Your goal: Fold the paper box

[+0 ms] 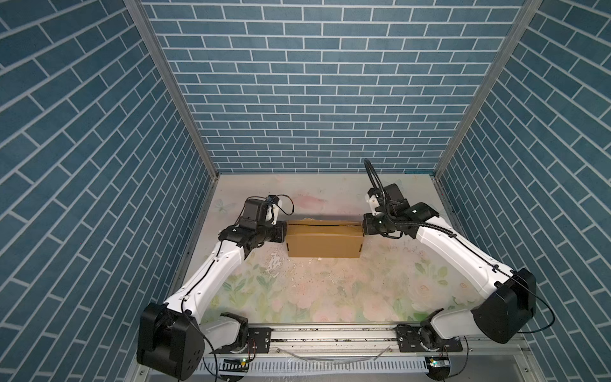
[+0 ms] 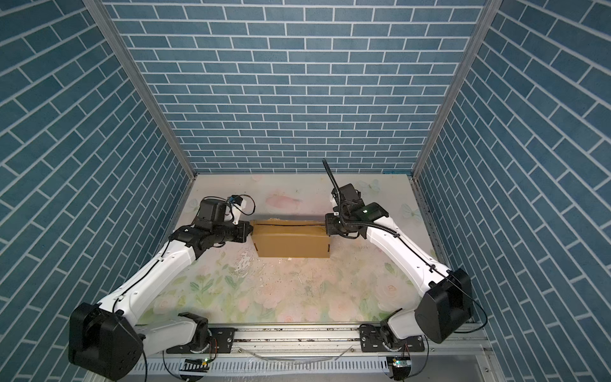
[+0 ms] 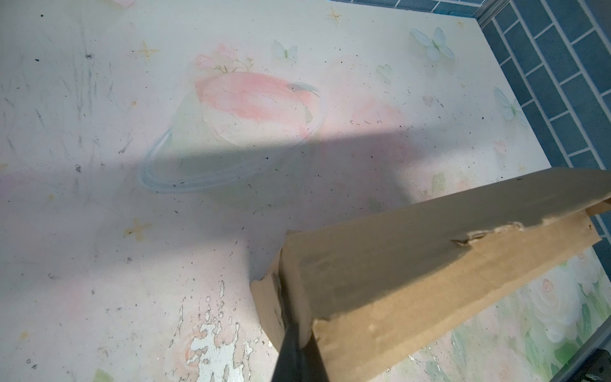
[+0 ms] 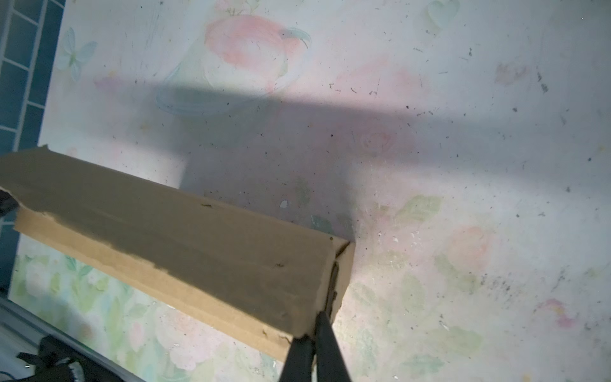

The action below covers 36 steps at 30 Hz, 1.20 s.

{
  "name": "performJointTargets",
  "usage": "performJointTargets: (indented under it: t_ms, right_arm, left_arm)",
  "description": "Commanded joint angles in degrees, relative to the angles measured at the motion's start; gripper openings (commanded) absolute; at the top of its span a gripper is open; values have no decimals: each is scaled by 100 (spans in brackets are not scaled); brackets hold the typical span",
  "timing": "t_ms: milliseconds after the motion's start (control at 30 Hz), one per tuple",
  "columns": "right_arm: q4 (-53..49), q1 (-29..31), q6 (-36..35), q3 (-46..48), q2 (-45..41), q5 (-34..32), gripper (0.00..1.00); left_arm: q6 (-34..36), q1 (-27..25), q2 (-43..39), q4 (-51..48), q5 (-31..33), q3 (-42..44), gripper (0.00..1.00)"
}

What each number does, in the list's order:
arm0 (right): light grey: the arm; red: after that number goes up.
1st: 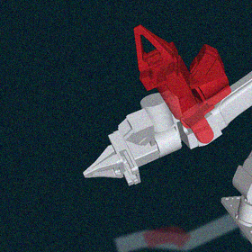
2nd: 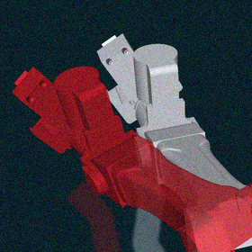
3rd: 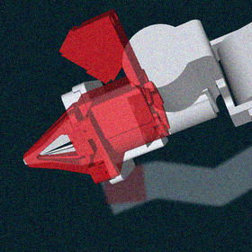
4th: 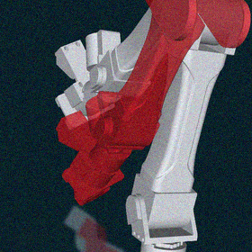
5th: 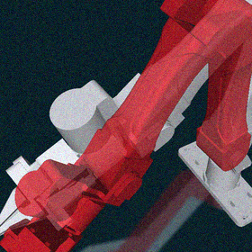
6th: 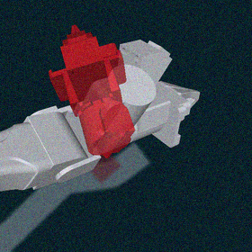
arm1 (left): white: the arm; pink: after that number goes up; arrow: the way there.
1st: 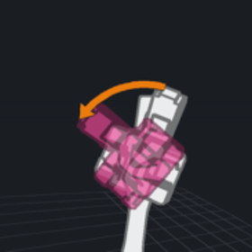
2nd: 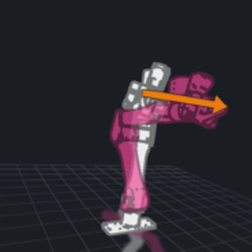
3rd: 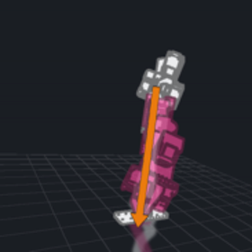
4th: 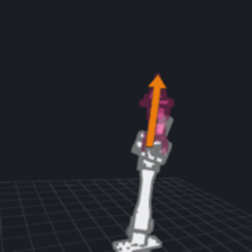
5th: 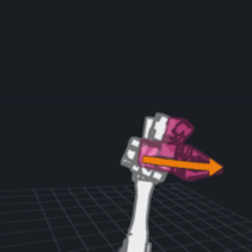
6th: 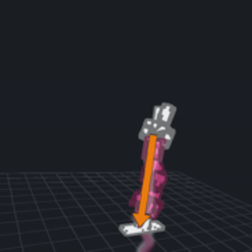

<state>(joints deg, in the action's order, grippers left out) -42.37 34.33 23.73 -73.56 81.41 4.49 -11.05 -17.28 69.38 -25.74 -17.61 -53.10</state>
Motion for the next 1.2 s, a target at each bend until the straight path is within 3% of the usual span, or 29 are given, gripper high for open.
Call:
performJointTargets:
  t_ms: [0, 300, 767, 1167]
  right_arm:
    - [-193, 130, -60, -199, -24, -219, 0]
    - [357, 441, 282, 714, -368, -1094, 0]
    - [607, 452, 168, 1156, -430, -1146, 0]
    - [589, 453, 220, 1063, -415, -1175, 0]
  left_arm:
    - [35, -66, 187, -758, -11, 142, 0]
    - [-141, -160, 128, -572, -94, 369, 0]
    - [-9, -205, -32, -801, -81, 99, 0]
    - [192, -206, -198, -1308, 52, -450, 18]
